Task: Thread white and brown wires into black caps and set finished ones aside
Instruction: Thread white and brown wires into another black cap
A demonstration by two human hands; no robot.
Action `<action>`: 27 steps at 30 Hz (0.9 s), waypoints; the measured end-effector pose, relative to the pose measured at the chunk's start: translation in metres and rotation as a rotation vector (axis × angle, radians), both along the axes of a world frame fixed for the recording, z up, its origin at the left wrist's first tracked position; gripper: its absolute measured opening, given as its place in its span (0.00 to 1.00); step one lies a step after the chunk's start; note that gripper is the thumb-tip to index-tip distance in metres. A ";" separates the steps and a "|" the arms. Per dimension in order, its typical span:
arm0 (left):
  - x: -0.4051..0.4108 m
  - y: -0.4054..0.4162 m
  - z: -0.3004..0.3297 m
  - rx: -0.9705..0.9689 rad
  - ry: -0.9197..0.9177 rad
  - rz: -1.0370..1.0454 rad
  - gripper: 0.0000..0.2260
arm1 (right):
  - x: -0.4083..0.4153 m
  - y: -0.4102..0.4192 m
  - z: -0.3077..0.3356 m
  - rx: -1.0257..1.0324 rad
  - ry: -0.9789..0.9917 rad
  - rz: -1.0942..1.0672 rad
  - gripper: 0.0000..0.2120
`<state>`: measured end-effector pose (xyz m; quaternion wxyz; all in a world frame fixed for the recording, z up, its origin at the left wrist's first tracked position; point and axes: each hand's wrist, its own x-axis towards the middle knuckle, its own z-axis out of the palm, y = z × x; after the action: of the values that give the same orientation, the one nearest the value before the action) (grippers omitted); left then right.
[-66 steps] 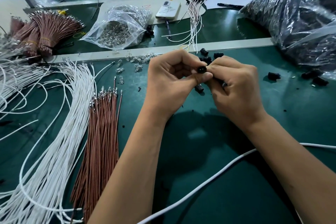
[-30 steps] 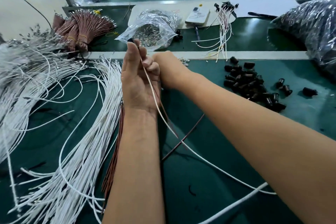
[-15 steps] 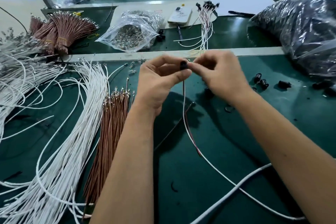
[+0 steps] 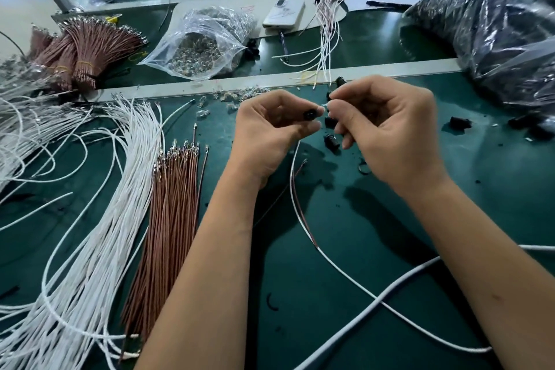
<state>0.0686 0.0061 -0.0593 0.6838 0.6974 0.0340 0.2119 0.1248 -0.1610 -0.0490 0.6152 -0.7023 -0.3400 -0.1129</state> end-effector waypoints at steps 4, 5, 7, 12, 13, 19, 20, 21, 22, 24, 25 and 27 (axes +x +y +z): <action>0.000 0.000 0.000 -0.010 -0.016 -0.003 0.11 | -0.002 0.000 -0.001 -0.026 -0.050 -0.013 0.05; 0.000 0.000 0.001 -0.008 -0.022 -0.001 0.11 | -0.002 0.001 -0.001 -0.029 -0.068 -0.015 0.04; 0.000 0.001 0.001 -0.007 -0.034 0.010 0.11 | -0.005 0.003 -0.001 -0.034 -0.094 -0.016 0.03; -0.001 0.000 0.002 -0.005 -0.044 0.007 0.11 | -0.006 0.004 -0.003 -0.051 -0.106 -0.003 0.02; -0.001 0.000 0.002 0.005 -0.047 0.009 0.11 | -0.006 0.005 -0.004 -0.058 -0.108 -0.006 0.02; 0.001 0.002 0.001 0.155 -0.056 0.054 0.10 | -0.005 0.004 -0.006 -0.108 -0.110 -0.041 0.01; 0.001 0.002 0.000 0.191 -0.061 0.064 0.09 | -0.004 0.004 -0.006 -0.117 -0.103 -0.041 0.01; 0.002 0.002 -0.001 0.218 -0.068 0.076 0.09 | -0.004 0.004 -0.006 -0.124 -0.092 -0.039 0.01; 0.003 0.002 -0.001 0.241 -0.075 0.088 0.09 | -0.005 0.004 -0.006 -0.130 -0.080 -0.038 0.01; 0.003 0.001 -0.002 0.287 -0.087 0.113 0.09 | -0.005 0.004 -0.007 -0.140 -0.058 -0.047 0.01; 0.003 0.000 -0.002 0.316 -0.089 0.125 0.09 | -0.004 0.004 -0.008 -0.149 -0.049 -0.052 0.01; 0.003 -0.001 -0.002 0.380 -0.083 0.145 0.09 | -0.004 0.004 -0.008 -0.171 -0.034 -0.061 0.01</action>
<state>0.0720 0.0055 -0.0618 0.5238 0.8001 0.0155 0.2919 0.1210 -0.1571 -0.0570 0.5433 -0.7603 -0.3374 -0.1141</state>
